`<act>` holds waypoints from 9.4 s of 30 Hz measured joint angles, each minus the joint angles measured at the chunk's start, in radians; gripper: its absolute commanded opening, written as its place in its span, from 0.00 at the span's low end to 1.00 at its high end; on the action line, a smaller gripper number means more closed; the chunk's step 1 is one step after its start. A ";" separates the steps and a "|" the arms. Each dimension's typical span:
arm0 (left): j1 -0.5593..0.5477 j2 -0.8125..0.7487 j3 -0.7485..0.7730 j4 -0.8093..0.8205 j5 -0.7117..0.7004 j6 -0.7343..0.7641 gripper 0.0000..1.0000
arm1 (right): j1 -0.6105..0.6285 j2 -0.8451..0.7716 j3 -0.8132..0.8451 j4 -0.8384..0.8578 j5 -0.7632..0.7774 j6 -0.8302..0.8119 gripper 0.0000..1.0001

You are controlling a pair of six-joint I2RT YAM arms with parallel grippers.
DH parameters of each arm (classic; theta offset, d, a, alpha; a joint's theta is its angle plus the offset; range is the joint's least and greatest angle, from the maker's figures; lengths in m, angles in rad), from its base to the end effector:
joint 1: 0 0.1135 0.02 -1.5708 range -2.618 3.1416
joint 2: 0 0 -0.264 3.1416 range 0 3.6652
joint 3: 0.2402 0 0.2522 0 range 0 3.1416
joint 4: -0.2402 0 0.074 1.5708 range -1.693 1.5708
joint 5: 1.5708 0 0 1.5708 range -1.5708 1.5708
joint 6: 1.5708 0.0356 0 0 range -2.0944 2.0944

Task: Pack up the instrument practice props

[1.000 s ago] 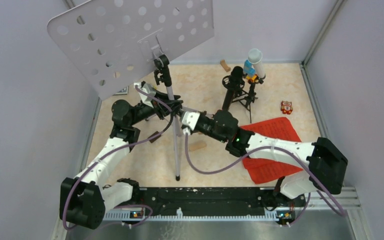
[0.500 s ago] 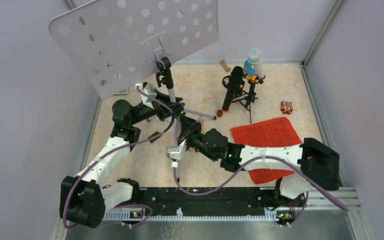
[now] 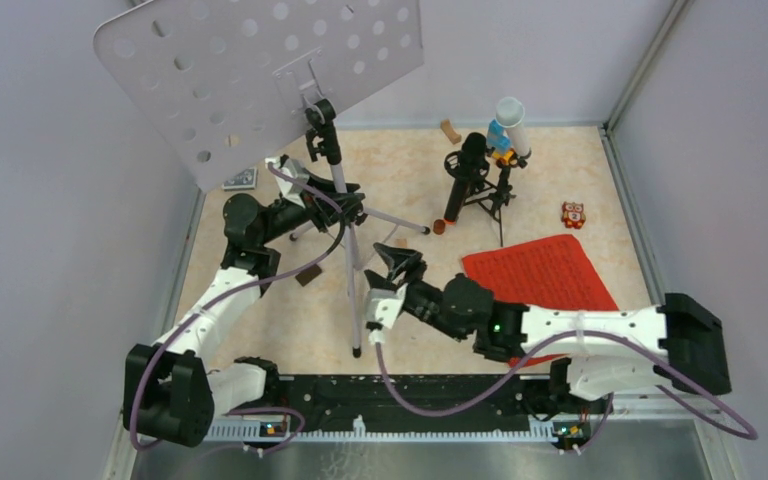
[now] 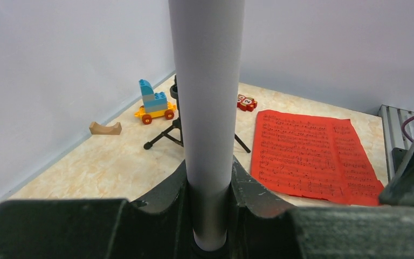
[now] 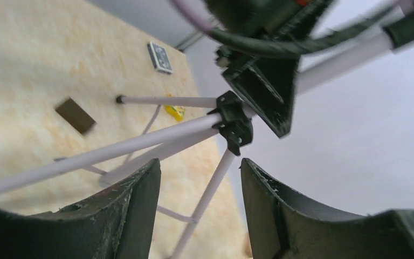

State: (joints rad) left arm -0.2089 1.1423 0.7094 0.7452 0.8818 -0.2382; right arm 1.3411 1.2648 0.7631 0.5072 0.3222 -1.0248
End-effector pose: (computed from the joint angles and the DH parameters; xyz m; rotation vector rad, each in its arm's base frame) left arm 0.2387 -0.0787 0.3350 0.7638 1.2170 -0.9220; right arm 0.0774 0.2816 0.3006 -1.3348 0.8181 -0.0033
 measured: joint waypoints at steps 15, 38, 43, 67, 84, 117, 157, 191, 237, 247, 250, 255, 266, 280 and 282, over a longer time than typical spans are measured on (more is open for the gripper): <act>0.023 0.049 0.030 0.036 0.071 -0.030 0.00 | -0.359 -0.154 0.008 -0.124 -0.156 1.428 0.50; 0.026 0.058 0.037 0.039 0.071 -0.037 0.00 | -0.449 0.138 0.071 -0.003 -0.283 2.515 0.37; 0.026 0.057 0.037 0.037 0.073 -0.033 0.00 | -0.462 0.154 0.071 0.034 -0.290 2.536 0.36; 0.058 0.051 0.042 -0.004 0.086 0.021 0.00 | -0.474 0.274 0.261 -0.034 -0.451 2.031 0.00; 0.059 0.051 0.045 -0.012 0.158 0.029 0.00 | -0.074 0.350 0.307 -0.011 0.262 0.089 0.00; 0.056 0.087 0.078 -0.039 0.134 0.055 0.00 | -0.162 -0.023 -0.008 0.089 0.193 0.868 0.64; 0.056 0.093 0.085 -0.043 0.138 0.058 0.00 | -0.474 0.266 0.129 0.145 -0.310 2.422 0.18; 0.055 0.108 0.098 -0.045 0.188 0.062 0.00 | -0.236 0.206 0.250 -0.069 -0.148 0.393 0.00; 0.053 -0.010 0.091 -0.158 0.075 0.097 0.99 | -0.220 -0.124 0.049 -0.411 0.072 1.133 0.51; 0.053 -0.343 0.048 -0.424 -0.177 0.102 0.99 | -0.432 -0.037 0.121 -0.379 -0.285 1.062 0.55; 0.053 -0.422 0.005 -0.488 -0.223 0.093 0.99 | -0.440 0.010 0.130 -0.321 -0.329 0.994 0.61; 0.053 -0.558 -0.085 -0.599 -0.269 0.062 0.91 | -0.456 0.111 0.130 -0.157 -0.384 0.909 0.63; 0.052 -0.621 -0.258 -0.661 -0.269 -0.003 0.84 | -0.508 0.349 0.235 0.005 -0.489 0.734 0.60; -0.034 -0.496 -0.307 -0.557 -0.226 -0.052 0.53 | -0.513 0.431 0.304 0.079 -0.509 0.711 0.21; -0.065 -0.483 -0.307 -0.549 -0.245 -0.036 0.43 | -0.513 0.431 0.294 0.101 -0.518 0.724 0.12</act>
State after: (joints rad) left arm -0.2741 0.6598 0.4019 0.1959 0.6365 -0.2745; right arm 0.8284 1.6958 1.0576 0.6083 -0.1963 -0.3004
